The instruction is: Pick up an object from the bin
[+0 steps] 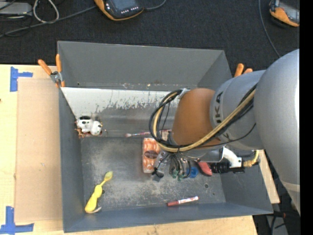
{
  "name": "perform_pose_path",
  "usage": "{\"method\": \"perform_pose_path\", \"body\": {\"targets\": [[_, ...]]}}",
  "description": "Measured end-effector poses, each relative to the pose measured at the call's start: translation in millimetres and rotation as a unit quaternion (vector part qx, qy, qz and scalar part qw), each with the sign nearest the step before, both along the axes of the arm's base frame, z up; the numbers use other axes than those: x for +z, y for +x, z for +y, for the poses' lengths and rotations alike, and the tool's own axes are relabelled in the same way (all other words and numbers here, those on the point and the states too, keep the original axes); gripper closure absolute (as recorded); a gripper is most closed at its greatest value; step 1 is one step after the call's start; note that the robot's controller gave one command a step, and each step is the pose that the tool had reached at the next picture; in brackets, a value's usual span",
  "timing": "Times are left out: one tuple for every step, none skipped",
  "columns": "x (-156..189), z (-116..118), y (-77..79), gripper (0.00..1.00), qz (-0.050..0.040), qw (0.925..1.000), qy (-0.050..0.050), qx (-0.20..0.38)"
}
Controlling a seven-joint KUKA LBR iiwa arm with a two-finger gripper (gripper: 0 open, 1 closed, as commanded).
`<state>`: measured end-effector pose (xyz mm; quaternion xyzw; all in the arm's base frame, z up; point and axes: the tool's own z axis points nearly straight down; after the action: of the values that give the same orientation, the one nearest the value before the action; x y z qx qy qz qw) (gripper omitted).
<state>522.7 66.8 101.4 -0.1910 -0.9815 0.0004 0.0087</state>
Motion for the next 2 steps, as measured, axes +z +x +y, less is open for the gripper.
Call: {"method": "perform_pose_path", "body": {"targets": [[25.6, -0.1, 0.6, 1.0, -0.0009, 1.0, 0.0, 0.001], [45.9, -0.2, 0.1, 1.0, -0.0003, 1.0, 0.0, 0.001]]}}
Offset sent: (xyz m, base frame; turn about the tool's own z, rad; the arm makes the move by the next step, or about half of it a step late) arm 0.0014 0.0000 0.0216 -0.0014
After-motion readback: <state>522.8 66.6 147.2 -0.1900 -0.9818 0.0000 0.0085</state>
